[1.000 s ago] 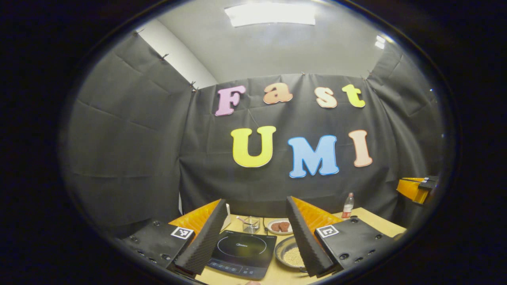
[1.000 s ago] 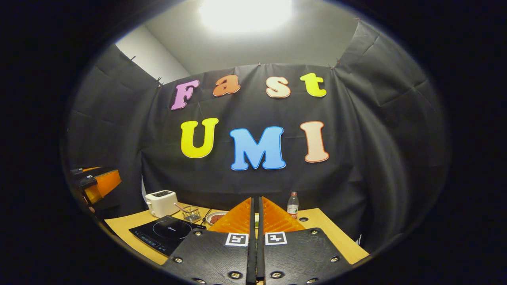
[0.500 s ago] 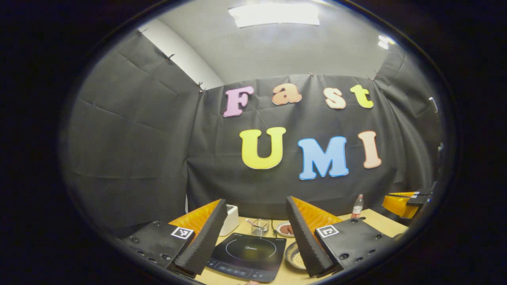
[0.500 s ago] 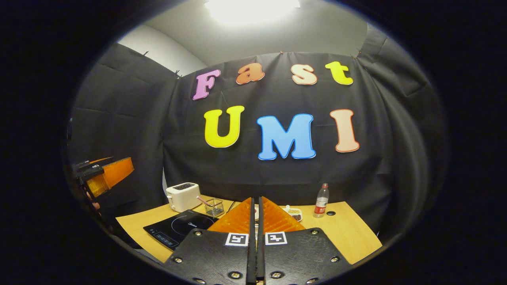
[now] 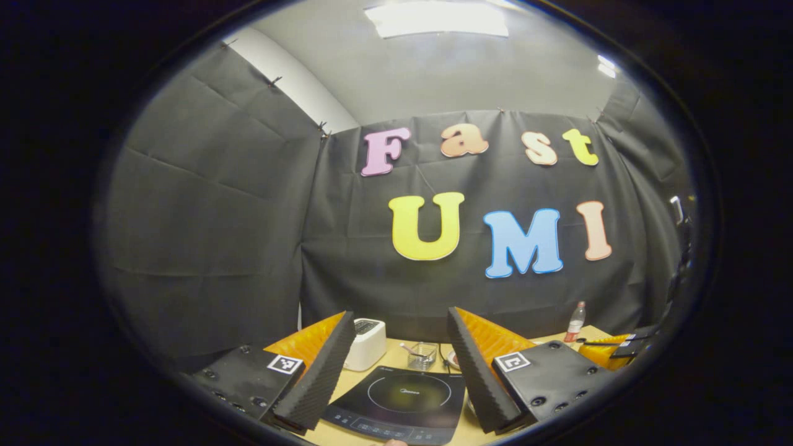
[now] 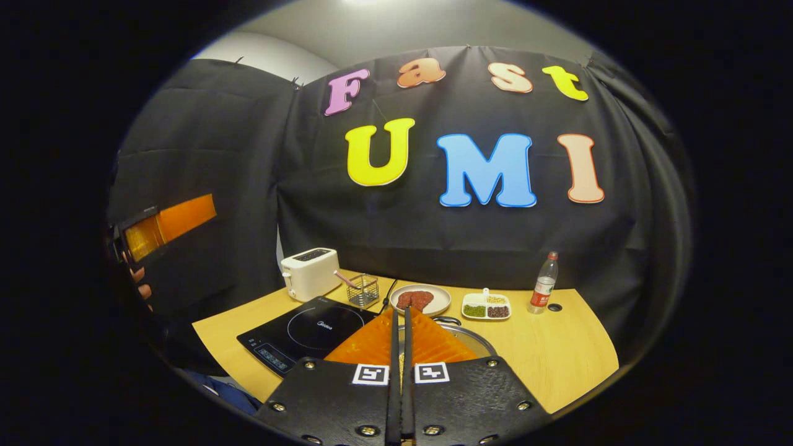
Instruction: First push the handle of the pot to place it horizontally, then grasp the pot with both hands and set it on the induction cooktop.
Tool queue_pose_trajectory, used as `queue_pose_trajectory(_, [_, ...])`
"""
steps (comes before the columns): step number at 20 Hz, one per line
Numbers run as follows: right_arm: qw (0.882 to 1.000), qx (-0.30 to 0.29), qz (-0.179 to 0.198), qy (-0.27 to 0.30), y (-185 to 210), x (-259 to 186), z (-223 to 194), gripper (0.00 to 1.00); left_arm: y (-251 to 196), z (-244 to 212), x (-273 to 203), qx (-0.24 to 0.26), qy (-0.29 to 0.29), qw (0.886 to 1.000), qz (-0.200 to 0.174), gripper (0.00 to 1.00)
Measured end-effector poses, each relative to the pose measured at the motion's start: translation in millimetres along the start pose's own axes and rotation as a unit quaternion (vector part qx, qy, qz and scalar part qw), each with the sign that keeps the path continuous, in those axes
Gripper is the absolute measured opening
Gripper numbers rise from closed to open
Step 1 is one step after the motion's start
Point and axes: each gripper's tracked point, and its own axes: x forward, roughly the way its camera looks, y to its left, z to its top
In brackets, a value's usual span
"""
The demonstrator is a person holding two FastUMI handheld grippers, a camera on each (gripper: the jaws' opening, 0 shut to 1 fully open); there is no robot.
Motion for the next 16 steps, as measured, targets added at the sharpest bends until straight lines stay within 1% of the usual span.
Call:
queue_pose_trajectory(1, [1.000,0.000,0.005,0.009,4.1,4.6,-6.9,0.01,4.2,-2.4,3.5,0.001,0.000,1.000,0.003,0.96])
queue_pose_trajectory(2, [1.000,0.000,0.012,0.019,8.8,8.1,-13.6,0.01,7.7,-4.2,6.4,0.000,0.001,1.000,0.006,0.99])
queue_pose_trajectory(9, [0.995,-0.003,0.048,0.082,34.1,33.4,-59.7,0.01,25.5,-15.8,23.6,0.001,0.007,1.000,0.016,0.99])
queue_pose_trajectory(10, [0.994,0.001,0.053,0.092,36.7,36.9,-66.1,0.01,27.2,-17.1,25.9,0.000,0.008,1.000,0.018,0.99])
queue_pose_trajectory(11, [0.993,0.003,0.059,0.103,39.2,39.1,-73.1,0.01,29.3,-20.2,29.1,0.000,0.010,1.000,0.019,0.96])
queue_pose_trajectory(16, [0.983,0.015,0.090,0.159,60.2,48.3,-110.7,0.01,37.1,-30.8,40.1,-0.001,0.019,1.000,0.025,0.99])
